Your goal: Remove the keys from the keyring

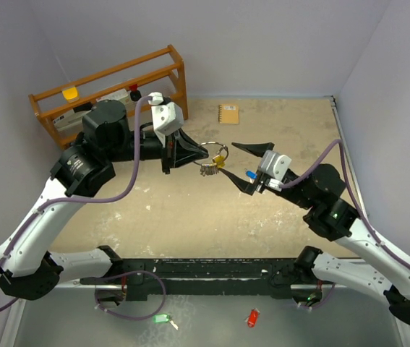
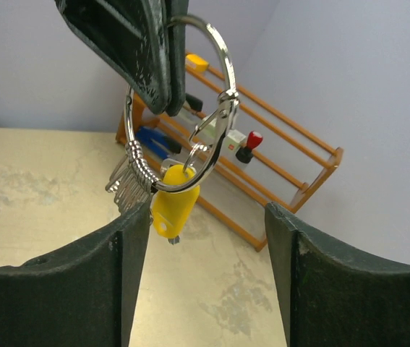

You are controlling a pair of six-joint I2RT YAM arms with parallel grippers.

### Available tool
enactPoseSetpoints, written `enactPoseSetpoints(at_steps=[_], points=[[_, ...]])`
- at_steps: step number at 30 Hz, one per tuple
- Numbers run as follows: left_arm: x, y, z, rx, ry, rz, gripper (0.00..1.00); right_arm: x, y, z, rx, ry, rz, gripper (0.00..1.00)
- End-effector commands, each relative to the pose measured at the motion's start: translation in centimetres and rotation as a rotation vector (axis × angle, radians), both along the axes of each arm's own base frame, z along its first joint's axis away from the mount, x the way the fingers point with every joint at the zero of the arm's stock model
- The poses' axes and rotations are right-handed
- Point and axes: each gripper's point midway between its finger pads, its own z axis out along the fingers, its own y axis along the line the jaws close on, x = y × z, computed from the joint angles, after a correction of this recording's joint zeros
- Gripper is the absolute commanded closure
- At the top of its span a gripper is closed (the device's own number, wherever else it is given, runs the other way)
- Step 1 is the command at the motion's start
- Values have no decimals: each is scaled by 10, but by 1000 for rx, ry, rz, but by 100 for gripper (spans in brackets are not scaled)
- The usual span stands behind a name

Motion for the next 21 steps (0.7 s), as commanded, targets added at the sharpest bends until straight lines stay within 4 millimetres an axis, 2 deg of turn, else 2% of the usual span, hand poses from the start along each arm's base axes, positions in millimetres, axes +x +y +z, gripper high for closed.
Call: enactPoseSetpoints(at_steps=[1,9,21], points=[[-15,2,32,-104,-61,-48,100,-8,0,28,72,-47,35,36],[-24,1,37,-148,-52,-87,100,-4,-1,29,80,-39,18,41],[-20,-4,30,-145,-25,-89,100,-9,5,36,97,-52,60,43]])
